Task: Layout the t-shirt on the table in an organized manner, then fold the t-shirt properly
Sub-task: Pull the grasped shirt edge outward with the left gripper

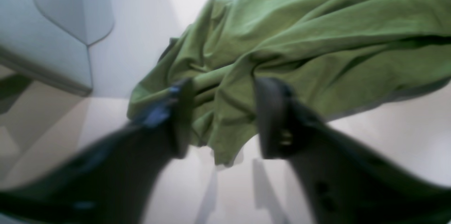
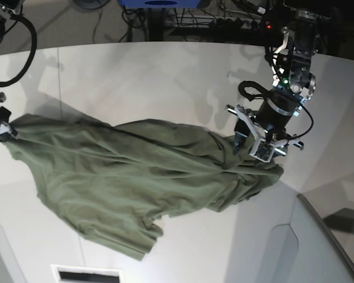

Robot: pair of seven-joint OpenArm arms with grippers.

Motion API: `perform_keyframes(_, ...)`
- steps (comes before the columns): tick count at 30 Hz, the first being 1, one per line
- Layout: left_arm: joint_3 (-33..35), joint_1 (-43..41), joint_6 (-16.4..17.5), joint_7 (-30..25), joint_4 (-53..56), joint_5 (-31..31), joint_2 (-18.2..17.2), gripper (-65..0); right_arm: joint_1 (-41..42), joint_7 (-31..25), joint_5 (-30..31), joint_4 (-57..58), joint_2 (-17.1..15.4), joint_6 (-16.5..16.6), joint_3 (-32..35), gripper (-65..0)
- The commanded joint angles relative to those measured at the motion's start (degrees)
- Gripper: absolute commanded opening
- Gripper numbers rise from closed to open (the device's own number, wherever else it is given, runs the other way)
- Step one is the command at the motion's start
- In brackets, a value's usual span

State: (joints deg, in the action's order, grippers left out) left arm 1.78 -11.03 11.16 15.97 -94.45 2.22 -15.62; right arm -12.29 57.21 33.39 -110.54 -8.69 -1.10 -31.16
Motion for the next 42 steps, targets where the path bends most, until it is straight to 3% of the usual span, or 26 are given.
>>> perform_keyframes(1,-0.59,1.66,-0.30,-0.89,0.78,0.55,-1.04,-30.9,0.38,-0.99,0.50,-0.98,-0.85,0.00,-0.27,-65.0)
perform_keyframes(5,-0.59,4.39,-0.21,-0.89,7.47,0.64,-1.22,-23.7,0.29,-0.99,0.50,-0.98,-0.85,0.00,-0.27,-65.0)
perform_keyframes(10,-0.07,3.77,-0.21,-0.89,8.34,0.99,-2.27,-18.9,0.29,-0.99,0.42,-0.89,-0.85,0.00,-0.27,-65.0)
perform_keyframes(33,-0.07,9.49,-0.04,-1.24,19.77,0.55,-1.13,-20.2,0.38,-0.99,0.42,-0.89,-0.67,0.00,-0.27,-65.0)
perform_keyframes(42,5.03,12.30,-0.04,-1.24,24.52,0.46,-0.08,-21.4,0.56,-0.99,0.24,-0.89,-0.67,0.00,-0.45,-65.0)
